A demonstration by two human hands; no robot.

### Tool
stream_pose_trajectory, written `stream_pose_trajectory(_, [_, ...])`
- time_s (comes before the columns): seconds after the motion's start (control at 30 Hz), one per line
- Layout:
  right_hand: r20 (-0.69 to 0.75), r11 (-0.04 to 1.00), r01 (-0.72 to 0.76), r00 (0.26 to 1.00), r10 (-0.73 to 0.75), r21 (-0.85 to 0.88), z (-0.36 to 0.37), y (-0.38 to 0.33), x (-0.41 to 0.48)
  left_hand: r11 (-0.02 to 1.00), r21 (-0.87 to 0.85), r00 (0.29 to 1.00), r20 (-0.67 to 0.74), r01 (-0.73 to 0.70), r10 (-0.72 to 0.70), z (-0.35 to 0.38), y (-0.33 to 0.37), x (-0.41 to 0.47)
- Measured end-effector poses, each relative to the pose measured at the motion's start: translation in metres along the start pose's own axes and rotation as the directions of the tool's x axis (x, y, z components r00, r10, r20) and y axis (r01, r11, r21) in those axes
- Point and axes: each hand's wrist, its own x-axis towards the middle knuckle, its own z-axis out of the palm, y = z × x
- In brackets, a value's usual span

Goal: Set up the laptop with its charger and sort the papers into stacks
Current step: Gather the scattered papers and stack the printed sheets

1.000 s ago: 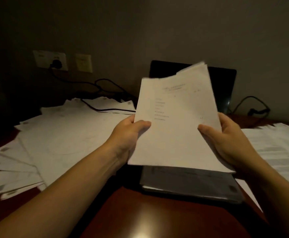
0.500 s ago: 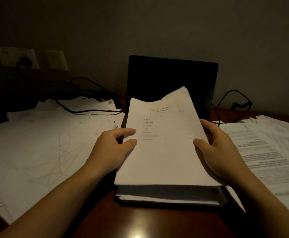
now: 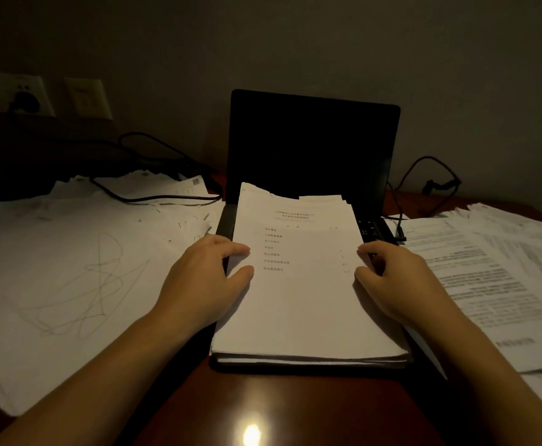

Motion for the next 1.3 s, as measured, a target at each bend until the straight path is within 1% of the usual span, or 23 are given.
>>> stream_pose_trajectory(0.1, [-0.015, 0.999, -0.008, 1.0, 0.007, -0.034, 0.001, 0.001, 0.0, 0.999, 0.053, 1.0, 0.022, -0.003, 0.002, 0.002, 0.001, 0.0])
stream_pose_trajectory(0.23, [-0.049, 0.993, -0.018, 0.999, 0.012, -0.115, 0.003, 0.0, 0.0, 0.999, 0.051, 0.999, 0.051, -0.009, 0.006, 0.003, 0.001, 0.001])
stream_pose_trajectory(0.33, [-0.023, 0.986, -0.007, 1.0, 0.003, -0.165, 0.008, -0.001, -0.002, 0.998, 0.056, 0.999, 0.04, -0.008, 0.006, 0.003, 0.002, 0.0])
stream_pose_trajectory(0.53, [-0.008, 0.987, 0.004, 1.0, -0.006, -0.161, 0.013, -0.002, -0.005, 0.997, 0.074, 0.999, 0.049, -0.007, 0.003, 0.002, 0.005, -0.001])
stream_pose_trajectory(0.63, [0.009, 0.973, 0.002, 1.0, 0.0, -0.23, 0.014, -0.005, -0.007, 0.997, 0.079, 0.999, 0.038, 0.003, -0.007, 0.001, 0.005, -0.001])
stream_pose_trajectory(0.73, [0.001, 0.957, 0.089, 0.996, -0.093, -0.277, 0.014, -0.017, -0.01, 0.991, 0.132, 0.999, 0.036, -0.007, 0.002, 0.0, 0.002, 0.0])
stream_pose_trajectory(0.87, [0.085, 0.931, 0.245, 0.969, -0.23, -0.27, 0.018, -0.044, -0.009, 0.972, 0.235, 0.998, 0.053, 0.008, -0.021, -0.011, -0.003, 0.002])
stream_pose_trajectory(0.97, [0.147, 0.903, 0.34, 0.939, -0.31, -0.262, 0.027, -0.07, -0.006, 0.942, 0.33, 0.986, 0.124, 0.067, -0.114, -0.024, -0.015, 0.004])
stream_pose_trajectory(1.03, [0.175, 0.879, 0.404, 0.913, -0.37, -0.252, 0.038, -0.088, -0.002, 0.919, 0.381, 0.976, 0.143, 0.101, -0.167, -0.036, -0.028, 0.001])
stream_pose_trajectory(1.1, [0.199, 0.85, 0.473, 0.878, -0.435, -0.231, 0.05, -0.108, 0.004, 0.892, 0.432, 0.97, 0.131, 0.131, -0.206, -0.051, -0.045, -0.005])
stream_pose_trajectory(1.2, [0.226, 0.795, 0.569, 0.82, -0.527, -0.211, 0.069, -0.14, 0.015, 0.836, 0.494, 0.939, 0.105, 0.237, -0.329, -0.078, -0.078, -0.017])
stream_pose_trajectory(1.3, [0.277, 0.783, 0.599, 0.791, -0.546, -0.167, 0.087, -0.172, 0.02, 0.779, 0.524, 0.898, 0.059, 0.345, -0.437, -0.101, -0.111, -0.029])
